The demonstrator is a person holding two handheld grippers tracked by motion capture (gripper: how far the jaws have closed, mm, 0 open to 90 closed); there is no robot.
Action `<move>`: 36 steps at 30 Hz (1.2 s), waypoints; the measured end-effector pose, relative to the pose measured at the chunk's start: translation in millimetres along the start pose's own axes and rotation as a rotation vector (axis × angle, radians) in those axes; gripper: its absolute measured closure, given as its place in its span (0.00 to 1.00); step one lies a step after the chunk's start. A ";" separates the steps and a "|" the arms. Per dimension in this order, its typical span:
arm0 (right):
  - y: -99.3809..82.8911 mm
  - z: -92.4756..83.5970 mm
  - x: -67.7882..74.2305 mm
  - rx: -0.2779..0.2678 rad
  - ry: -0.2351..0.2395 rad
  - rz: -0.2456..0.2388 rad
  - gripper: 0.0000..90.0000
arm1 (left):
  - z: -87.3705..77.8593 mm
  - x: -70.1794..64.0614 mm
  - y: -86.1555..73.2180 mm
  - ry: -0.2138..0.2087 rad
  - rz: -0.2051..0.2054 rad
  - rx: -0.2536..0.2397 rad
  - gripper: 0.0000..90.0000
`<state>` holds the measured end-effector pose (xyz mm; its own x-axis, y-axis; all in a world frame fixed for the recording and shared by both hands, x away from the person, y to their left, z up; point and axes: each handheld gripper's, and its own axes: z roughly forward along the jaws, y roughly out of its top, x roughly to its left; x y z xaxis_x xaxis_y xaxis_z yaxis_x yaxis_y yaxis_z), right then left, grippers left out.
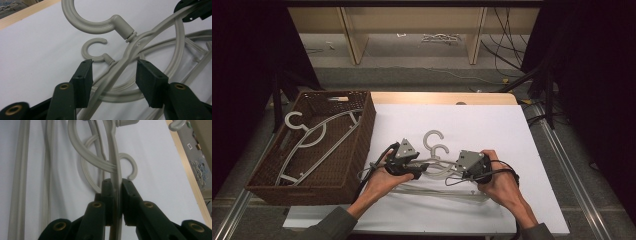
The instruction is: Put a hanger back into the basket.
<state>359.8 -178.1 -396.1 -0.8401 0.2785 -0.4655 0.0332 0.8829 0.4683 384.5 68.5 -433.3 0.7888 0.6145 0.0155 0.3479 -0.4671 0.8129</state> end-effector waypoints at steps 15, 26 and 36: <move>-2.3 -4.7 -2.4 -0.025 -0.017 0.041 0.86 | -7.6 -11.5 15.0 -0.019 0.278 0.086 0.85; -7.8 -27.5 -20.8 -0.229 -0.121 0.371 0.44 | -34.6 -8.5 25.5 -0.005 0.242 0.073 0.91; -11.3 -39.2 -18.1 -0.288 -0.118 0.501 0.37 | -61.2 16.8 27.4 0.022 0.102 0.032 0.91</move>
<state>353.4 -207.9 -363.5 -0.6934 0.6898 -0.2081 0.2481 0.4997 0.8299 376.3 104.9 -375.1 0.8095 0.5765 0.1109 0.2823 -0.5479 0.7875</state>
